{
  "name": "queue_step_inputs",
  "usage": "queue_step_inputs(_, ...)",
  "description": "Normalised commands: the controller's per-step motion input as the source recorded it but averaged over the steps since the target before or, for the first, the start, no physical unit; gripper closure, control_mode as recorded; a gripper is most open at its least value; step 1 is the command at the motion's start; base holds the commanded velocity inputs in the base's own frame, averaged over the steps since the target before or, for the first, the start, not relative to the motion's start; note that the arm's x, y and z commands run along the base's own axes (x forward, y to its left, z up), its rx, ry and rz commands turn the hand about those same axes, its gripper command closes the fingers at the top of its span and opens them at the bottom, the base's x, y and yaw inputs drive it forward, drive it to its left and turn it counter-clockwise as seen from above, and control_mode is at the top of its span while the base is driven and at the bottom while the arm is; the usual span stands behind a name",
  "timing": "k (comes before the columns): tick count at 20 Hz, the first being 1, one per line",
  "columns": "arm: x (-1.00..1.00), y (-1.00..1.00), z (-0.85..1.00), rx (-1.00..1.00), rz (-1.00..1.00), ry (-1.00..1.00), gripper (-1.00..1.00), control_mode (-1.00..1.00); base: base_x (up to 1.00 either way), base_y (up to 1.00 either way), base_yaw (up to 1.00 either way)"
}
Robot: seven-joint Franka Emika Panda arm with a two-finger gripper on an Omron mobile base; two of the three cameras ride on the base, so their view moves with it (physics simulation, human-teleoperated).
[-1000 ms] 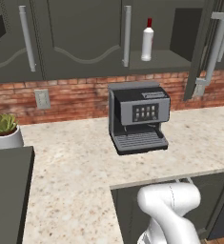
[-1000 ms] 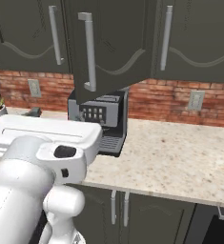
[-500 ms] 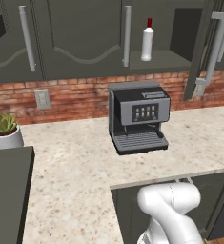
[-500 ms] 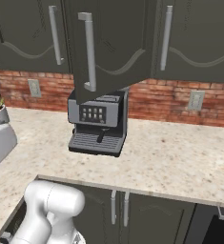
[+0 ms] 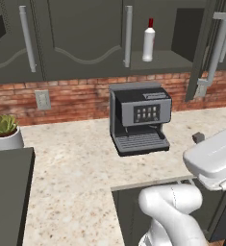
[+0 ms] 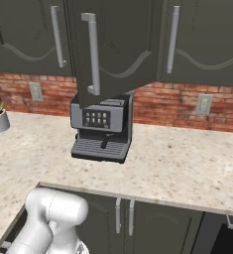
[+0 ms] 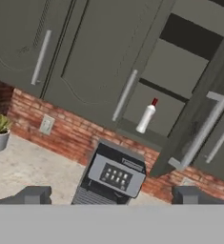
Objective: Open the cabinet directly in front. Then move the liquor and the mug to the dining counter with the jar on it.
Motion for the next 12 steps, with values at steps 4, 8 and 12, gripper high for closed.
queue_step_inputs(4,0.61,0.43,0.0,-0.04,-0.18,0.0,-1.0,-1.0,0.0,0.0,0.0)
queue_step_inputs(8,0.8,0.05,0.0,-0.01,-0.12,0.0,-1.0,-1.0,0.0,0.0,0.0)
queue_step_inputs(12,0.87,-0.05,-0.03,0.0,-0.06,0.0,-1.0,-1.0,0.0,0.0,0.0)
